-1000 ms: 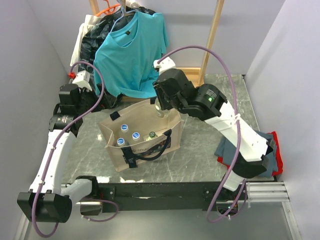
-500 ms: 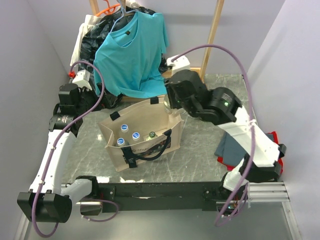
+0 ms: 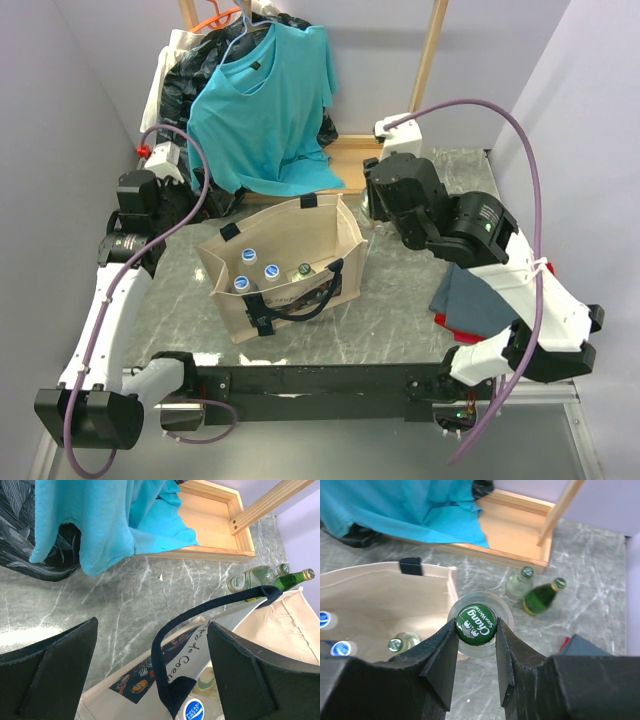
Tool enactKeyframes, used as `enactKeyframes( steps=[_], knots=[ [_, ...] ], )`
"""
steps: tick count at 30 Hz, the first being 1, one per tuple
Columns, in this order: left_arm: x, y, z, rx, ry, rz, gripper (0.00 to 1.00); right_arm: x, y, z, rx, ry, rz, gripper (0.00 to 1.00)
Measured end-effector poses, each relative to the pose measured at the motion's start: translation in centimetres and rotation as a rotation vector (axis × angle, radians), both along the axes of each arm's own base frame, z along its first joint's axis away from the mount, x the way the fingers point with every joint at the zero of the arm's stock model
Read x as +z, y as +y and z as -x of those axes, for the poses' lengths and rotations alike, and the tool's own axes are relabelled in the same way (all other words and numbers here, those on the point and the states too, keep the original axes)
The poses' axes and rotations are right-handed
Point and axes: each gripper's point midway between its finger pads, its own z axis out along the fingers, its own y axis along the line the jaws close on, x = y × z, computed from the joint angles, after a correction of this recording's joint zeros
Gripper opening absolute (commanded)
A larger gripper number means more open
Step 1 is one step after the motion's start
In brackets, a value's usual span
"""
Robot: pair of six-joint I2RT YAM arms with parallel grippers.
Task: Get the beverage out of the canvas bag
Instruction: Place the drink at the center of the board.
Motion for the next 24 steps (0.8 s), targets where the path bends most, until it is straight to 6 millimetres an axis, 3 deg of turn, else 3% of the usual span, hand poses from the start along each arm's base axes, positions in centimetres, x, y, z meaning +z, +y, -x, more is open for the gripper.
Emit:
enactKeyframes(
  steps=[10, 24],
  knots=[
    [0.3, 0.0, 0.2, 0.0, -0.013, 0.004, 0.96, 0.1, -2.7, 0.3, -0.107, -0.042, -0.031, 0.0],
    [1.0, -0.1, 0.4, -0.006, -0.042, 0.007, 0.96, -5.7, -7.4, -1.7, -0.284, 0.031, -0.043, 0.0]
  ],
)
